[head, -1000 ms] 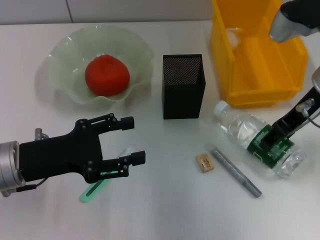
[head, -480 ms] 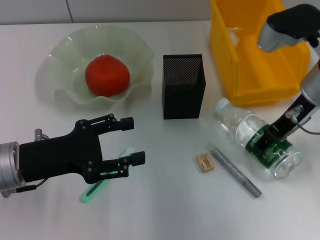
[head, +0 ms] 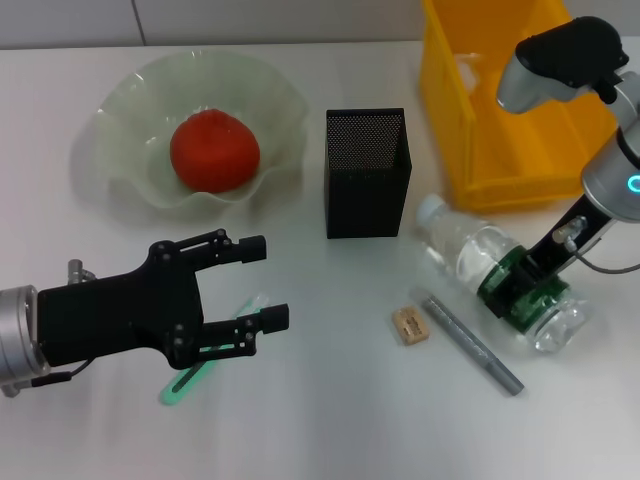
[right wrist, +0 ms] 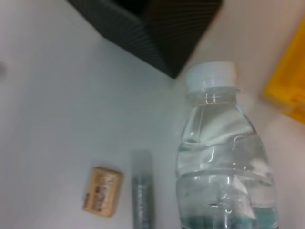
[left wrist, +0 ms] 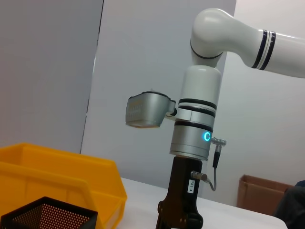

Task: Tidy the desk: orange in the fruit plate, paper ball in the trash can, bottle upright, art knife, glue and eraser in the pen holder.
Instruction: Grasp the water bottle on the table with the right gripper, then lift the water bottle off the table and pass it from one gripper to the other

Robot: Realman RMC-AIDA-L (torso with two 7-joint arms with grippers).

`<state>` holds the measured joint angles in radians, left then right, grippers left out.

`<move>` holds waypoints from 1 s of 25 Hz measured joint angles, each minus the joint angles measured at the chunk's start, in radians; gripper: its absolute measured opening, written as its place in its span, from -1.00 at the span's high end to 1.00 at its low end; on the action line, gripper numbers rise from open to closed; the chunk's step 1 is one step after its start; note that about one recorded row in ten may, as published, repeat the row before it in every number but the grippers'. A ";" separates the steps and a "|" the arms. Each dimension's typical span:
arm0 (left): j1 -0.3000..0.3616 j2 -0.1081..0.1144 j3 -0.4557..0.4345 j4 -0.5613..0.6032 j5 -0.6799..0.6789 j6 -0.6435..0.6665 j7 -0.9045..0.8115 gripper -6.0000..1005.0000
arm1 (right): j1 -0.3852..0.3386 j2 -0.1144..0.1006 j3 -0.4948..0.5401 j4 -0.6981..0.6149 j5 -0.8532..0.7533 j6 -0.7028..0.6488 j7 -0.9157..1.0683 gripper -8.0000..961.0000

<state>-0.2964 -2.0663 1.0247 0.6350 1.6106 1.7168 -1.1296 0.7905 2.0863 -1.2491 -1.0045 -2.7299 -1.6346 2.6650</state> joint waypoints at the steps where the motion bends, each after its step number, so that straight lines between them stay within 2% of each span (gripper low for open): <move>1: 0.000 0.000 0.000 0.000 0.000 0.000 0.000 -0.54 | -0.002 0.000 -0.001 -0.002 0.010 -0.002 -0.011 -0.45; 7: 0.002 0.000 0.000 0.000 0.000 0.000 0.001 -0.54 | -0.011 -0.002 -0.052 -0.005 0.079 -0.028 -0.060 -0.46; 14: 0.002 0.000 0.000 0.000 0.000 0.000 0.001 -0.54 | -0.028 -0.002 -0.065 -0.025 0.080 -0.029 -0.060 -0.46; 20: 0.002 0.000 -0.001 0.000 0.000 0.000 0.007 -0.54 | -0.133 -0.002 -0.079 -0.222 0.101 -0.054 -0.060 -0.46; 25: 0.000 0.000 -0.006 0.000 -0.005 0.009 0.013 -0.54 | -0.195 -0.003 -0.090 -0.318 0.174 -0.072 -0.084 -0.46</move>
<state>-0.2960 -2.0662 1.0185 0.6350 1.6056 1.7253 -1.1167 0.5959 2.0831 -1.3389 -1.3220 -2.5560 -1.7061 2.5811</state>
